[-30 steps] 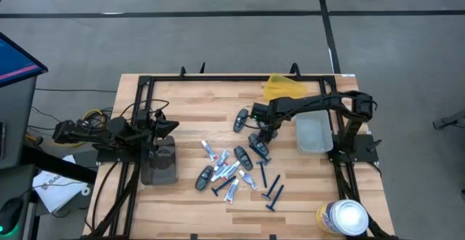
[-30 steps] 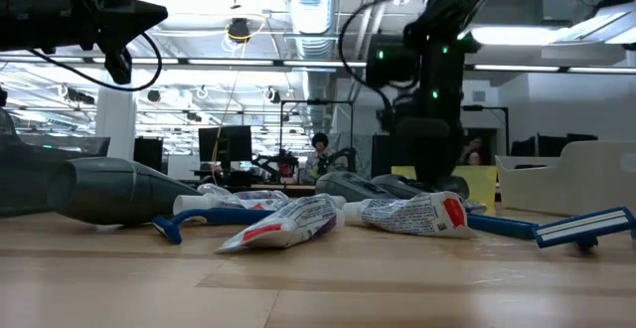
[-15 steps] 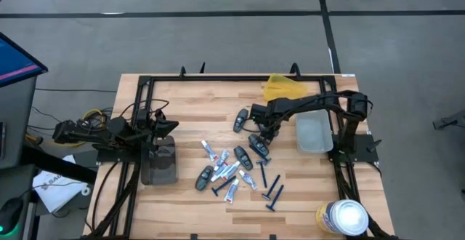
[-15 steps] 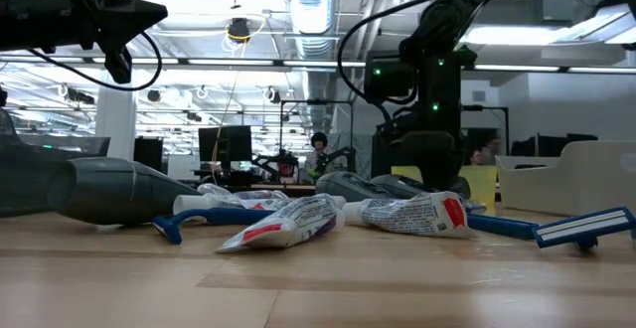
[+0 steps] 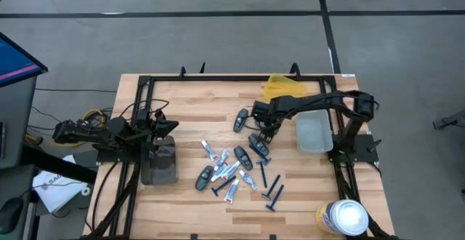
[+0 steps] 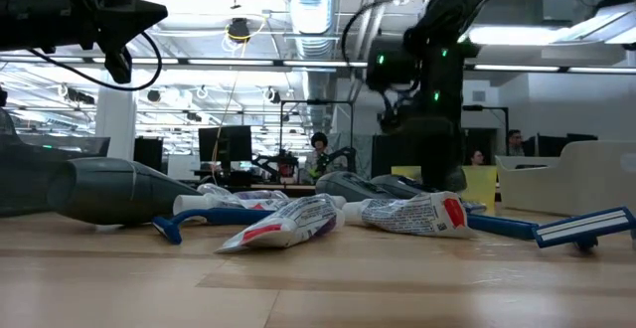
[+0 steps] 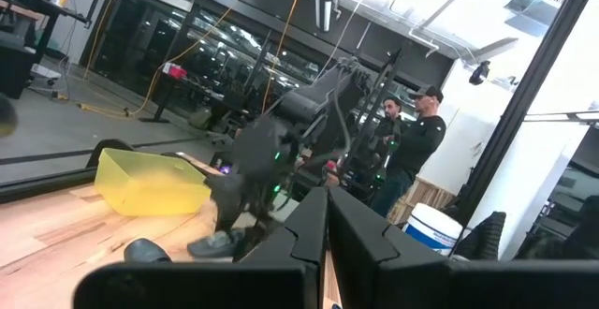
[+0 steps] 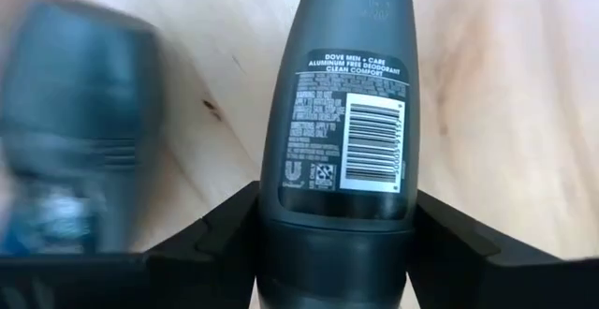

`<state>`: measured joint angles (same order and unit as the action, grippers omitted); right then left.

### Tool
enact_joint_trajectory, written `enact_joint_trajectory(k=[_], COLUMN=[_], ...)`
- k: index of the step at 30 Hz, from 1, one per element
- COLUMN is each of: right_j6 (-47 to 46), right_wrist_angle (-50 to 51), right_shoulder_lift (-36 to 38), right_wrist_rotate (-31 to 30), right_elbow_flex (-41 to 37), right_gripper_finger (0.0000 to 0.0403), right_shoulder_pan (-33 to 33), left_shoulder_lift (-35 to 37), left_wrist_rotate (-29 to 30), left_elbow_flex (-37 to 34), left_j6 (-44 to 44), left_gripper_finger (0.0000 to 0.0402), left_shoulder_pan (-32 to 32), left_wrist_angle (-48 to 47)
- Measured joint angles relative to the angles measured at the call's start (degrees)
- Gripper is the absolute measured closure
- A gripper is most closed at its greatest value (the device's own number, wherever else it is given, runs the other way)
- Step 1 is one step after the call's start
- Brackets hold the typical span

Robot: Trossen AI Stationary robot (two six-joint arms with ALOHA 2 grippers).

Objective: Pick & Place Travel size toiletries
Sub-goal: Put the gray deodorant bottle into the white bin

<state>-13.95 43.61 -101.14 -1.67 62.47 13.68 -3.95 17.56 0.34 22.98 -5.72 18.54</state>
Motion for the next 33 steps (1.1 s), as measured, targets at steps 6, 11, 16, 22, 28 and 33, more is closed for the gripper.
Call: enact_joint_trajectory(k=[6,11,16,22,28,33], right_j6=[-3.81,-11.99,-25.65,-38.41,-41.64,-41.78], right_wrist_angle=[1.37,6.70,16.78,32.64,36.04,26.11], right_shoulder_lift=[9.96,20.77,29.07,32.62,32.59,32.48], right_wrist_rotate=[-0.15,-3.86,-10.70,-16.82,-16.60,-11.83], right_elbow_flex=[0.03,0.05,0.10,0.00,-6.05,-15.61], right_gripper_finger=[0.0203,0.0203,0.0203,0.0203,0.0203,0.0202], right_shoulder_pan=[0.21,0.23,0.23,0.28,0.23,0.26], left_shoulder_lift=[0.01,0.02,0.03,0.04,0.04,0.02], left_wrist_rotate=[0.00,0.00,0.00,0.00,0.00,0.00], left_elbow_flex=[0.02,0.00,0.00,0.00,0.02,0.01], left_j6=[-0.01,0.00,-0.02,-0.02,-0.01,-0.01], left_gripper_finger=[0.0394,0.0394,0.0394,0.0394,0.0394,0.0394], left_shoulder_pan=[0.01,0.01,0.01,0.00,0.02,0.02], left_wrist_angle=[0.02,0.11,0.53,0.90,0.96,1.01])
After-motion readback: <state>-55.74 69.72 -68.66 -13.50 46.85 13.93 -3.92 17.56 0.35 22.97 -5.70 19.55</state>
